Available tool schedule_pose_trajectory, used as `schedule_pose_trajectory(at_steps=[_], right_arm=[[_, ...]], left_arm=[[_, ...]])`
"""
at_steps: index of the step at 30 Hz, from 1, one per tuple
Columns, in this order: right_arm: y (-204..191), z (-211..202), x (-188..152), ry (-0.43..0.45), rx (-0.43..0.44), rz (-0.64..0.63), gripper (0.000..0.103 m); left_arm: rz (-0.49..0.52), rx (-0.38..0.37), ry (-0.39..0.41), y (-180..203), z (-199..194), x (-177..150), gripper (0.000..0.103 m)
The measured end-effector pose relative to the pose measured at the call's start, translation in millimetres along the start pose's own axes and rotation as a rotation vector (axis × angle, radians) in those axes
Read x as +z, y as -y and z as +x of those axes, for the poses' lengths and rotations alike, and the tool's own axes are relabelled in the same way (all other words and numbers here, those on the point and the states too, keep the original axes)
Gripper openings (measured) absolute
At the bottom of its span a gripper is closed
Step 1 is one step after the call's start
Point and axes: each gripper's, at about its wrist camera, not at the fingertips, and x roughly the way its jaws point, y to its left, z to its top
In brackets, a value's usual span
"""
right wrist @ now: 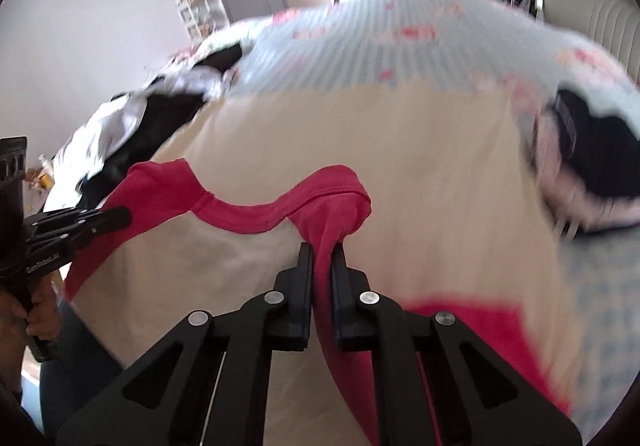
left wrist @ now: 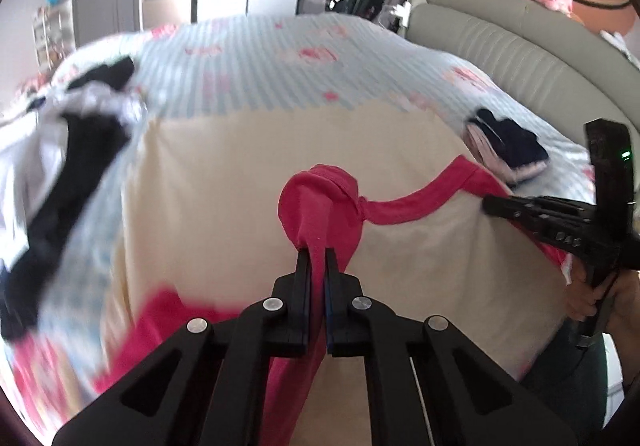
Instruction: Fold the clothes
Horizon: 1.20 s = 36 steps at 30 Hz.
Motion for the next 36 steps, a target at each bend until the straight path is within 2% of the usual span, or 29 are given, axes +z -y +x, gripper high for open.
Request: schedule_pose_trajectory(at_steps=[4, 7, 8, 9, 10, 12, 13, 15, 16, 19, 20, 23, 25, 27, 29, 31, 34, 36], right_arm=[[17.2, 37.0, 7.0, -0.026, -0.014, 0.031, 0.006], [30.1, 64.7, 12.3, -0.045, -0.024, 0.054, 0.007], [34.5, 73.9, 14.1, -0.051, -0.028, 0.062, 0.011], [38.8, 83.2, 15.8, -0.058, -0.031, 0.07, 0.019], [43.1, 92.4, 17.6, -0.064, -0.035, 0.078, 0.024], [51.9, 107.0, 21.2, -0.072, -0.038, 0.098, 0.026], [57.3, 98.6, 23.3, -0.059, -0.025, 0.126, 0.027], [68.1, 81.8, 27.4, -0.032, 0.001, 0.183, 0.04], [73.5, 73.3, 29.5, -0.018, 0.014, 0.211, 0.041], [87.7, 46.8, 35.4, 0.022, 0.047, 0.286, 0.043], [84.4, 32.7, 36.0, 0.034, 0.036, 0.27, 0.046], [61.4, -10.9, 19.8, 0.063, -0.01, 0.206, 0.056], [42.6, -30.1, -6.9, 0.051, -0.039, 0.175, 0.057], [27.2, -36.9, -35.8, 0.023, -0.046, 0.159, 0.057], [7.1, -35.5, -64.5, -0.013, -0.053, 0.131, 0.057], [-8.4, -29.0, -89.6, -0.047, -0.077, 0.1, 0.056], [0.6, -37.8, -108.0, -0.035, -0.14, 0.117, 0.048], [9.5, -49.9, -107.4, -0.016, -0.163, 0.146, 0.035]], left_arm=[[-0.037, 0.003, -0.02, -21.9, 31.6, 25.8, 0.006], [-0.066, 0.025, -0.094, -36.6, 69.2, 23.5, 0.01], [-0.078, 0.02, -0.105, -41.2, 74.5, 20.3, 0.012], [-0.09, 0.016, -0.116, -45.8, 79.8, 17.1, 0.02], [-0.102, 0.012, -0.127, -50.4, 85.1, 13.9, 0.021], [-0.125, 0.004, -0.15, -59.5, 95.7, 7.4, 0.021], [-0.137, -0.001, -0.161, -64.1, 101.0, 4.2, 0.024], [-0.159, -0.004, -0.181, -73.2, 109.8, -1.5, 0.031], [-0.159, 0.025, -0.174, -76.6, 100.9, -0.1, 0.034], [-0.181, 0.11, -0.106, -81.0, 52.3, 2.1, 0.035], [-0.187, 0.133, -0.084, -81.2, 36.3, 1.8, 0.035], [-0.192, 0.096, -0.038, -54.5, -4.5, -21.6, 0.035], [-0.211, 0.052, -0.044, -31.8, -17.7, -47.4, 0.035], [-0.223, -0.004, -0.092, -10.9, -15.8, -74.1, 0.035], [-0.209, 0.013, -0.141, 2.3, -3.7, -96.2, 0.035], [-0.222, 0.037, -0.155, 2.0, -3.1, -106.6, 0.035], [-0.27, 0.085, -0.135, -14.6, -15.7, -108.7, 0.035], [-0.305, 0.195, -0.12, -36.2, -30.4, -106.2, 0.03]])
